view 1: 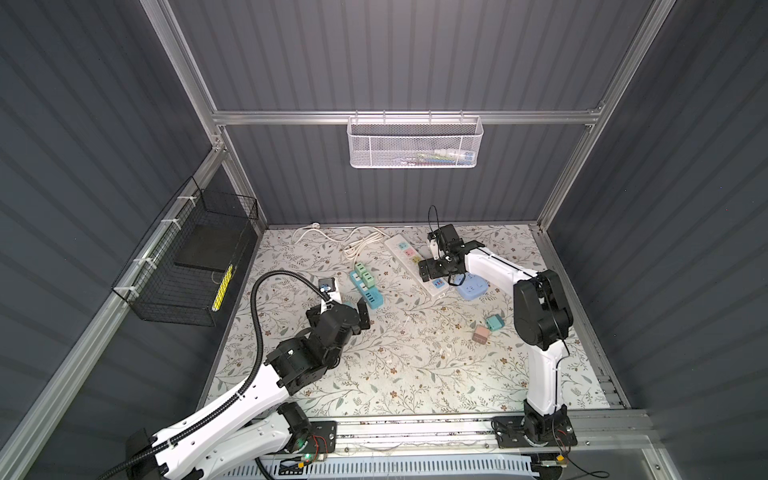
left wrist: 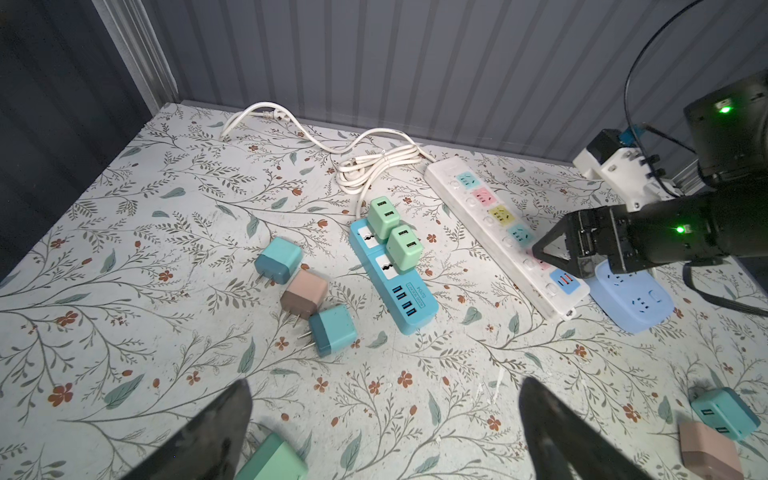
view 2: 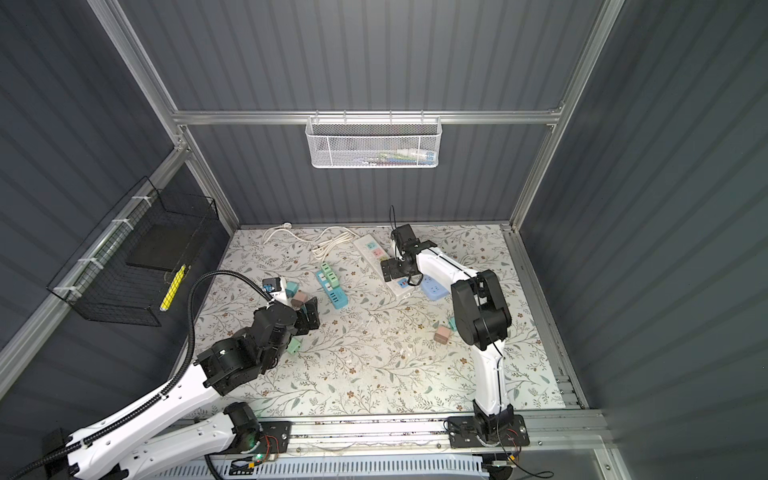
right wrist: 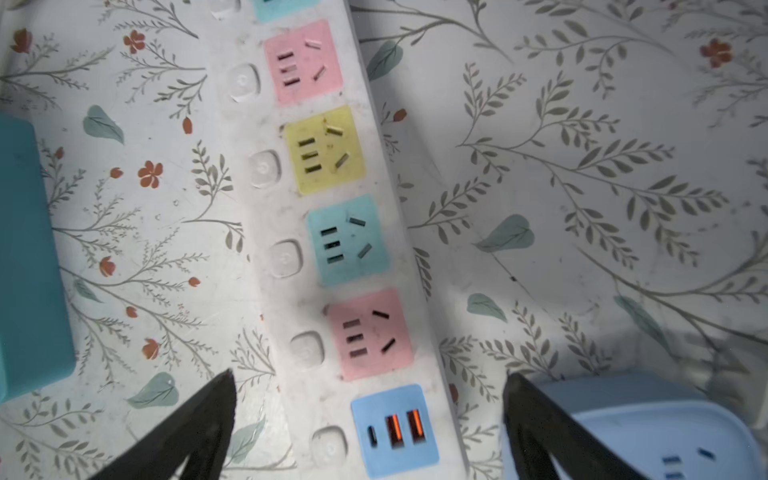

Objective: Insert the plug
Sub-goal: 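Move right gripper to the white power strip and grasp its edge, then drag the white power strip nearer the robot with right gripper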

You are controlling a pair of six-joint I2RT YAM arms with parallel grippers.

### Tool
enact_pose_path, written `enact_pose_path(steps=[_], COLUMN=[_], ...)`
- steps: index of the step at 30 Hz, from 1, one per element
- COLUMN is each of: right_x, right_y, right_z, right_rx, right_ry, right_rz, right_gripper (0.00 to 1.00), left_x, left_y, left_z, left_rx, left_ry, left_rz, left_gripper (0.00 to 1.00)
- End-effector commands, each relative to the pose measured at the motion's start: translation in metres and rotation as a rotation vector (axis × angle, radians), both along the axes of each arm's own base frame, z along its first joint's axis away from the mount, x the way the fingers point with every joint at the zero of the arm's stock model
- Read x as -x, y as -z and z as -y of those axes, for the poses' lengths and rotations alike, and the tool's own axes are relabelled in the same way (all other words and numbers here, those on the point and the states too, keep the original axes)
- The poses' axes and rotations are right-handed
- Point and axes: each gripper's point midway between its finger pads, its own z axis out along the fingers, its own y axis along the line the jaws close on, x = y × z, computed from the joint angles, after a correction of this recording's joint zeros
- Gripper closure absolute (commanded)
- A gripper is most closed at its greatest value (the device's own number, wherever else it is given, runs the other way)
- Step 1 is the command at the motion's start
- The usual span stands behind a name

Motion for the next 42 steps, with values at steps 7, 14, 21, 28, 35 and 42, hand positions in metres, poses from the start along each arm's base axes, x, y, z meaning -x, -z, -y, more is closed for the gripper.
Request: enact_pose_path(steps=[7,14,21,28,35,42], right_x=[0.016,0.021,0.028,0.036,0.053,0.076], right_y=[0.025,0.034,0.048,0.045,0.036,0.02], right_z=[-0.015,-0.018,-0.004,-0.015,-0.037,-0.04], right_rx=[-0.061,-0.018,0.145,0.185,0.11,0.099], right_ry=[-0.093,-0.055,0.028,-0.009,0.043,0.078], right_rz=[-0.138,-0.155,-0.179,-0.151,-0.11,-0.04], right_gripper=[0.01,0.01,0.01,0.05,0.15,0.18], left_x=[-0.01,-0.01,-0.009,-0.009,-0.009,-0.012], left_y=[-0.01,-0.008,0.001,0.019,0.045,0.052], left_z=[0.006,0.006,0.003,0.003,0.019,0.02], left_rx=[-0.014,-0.015,-0.017,0.005,0.098,0.097], left_ry=[-0.004,0.002,-0.007,-0.006,0.013,0.002], left_rz=[0.021,0.02,0.017,-0.005,-0.063,-0.068], left_gripper=[0.0,0.0,0.0,0.0,0.0,0.0])
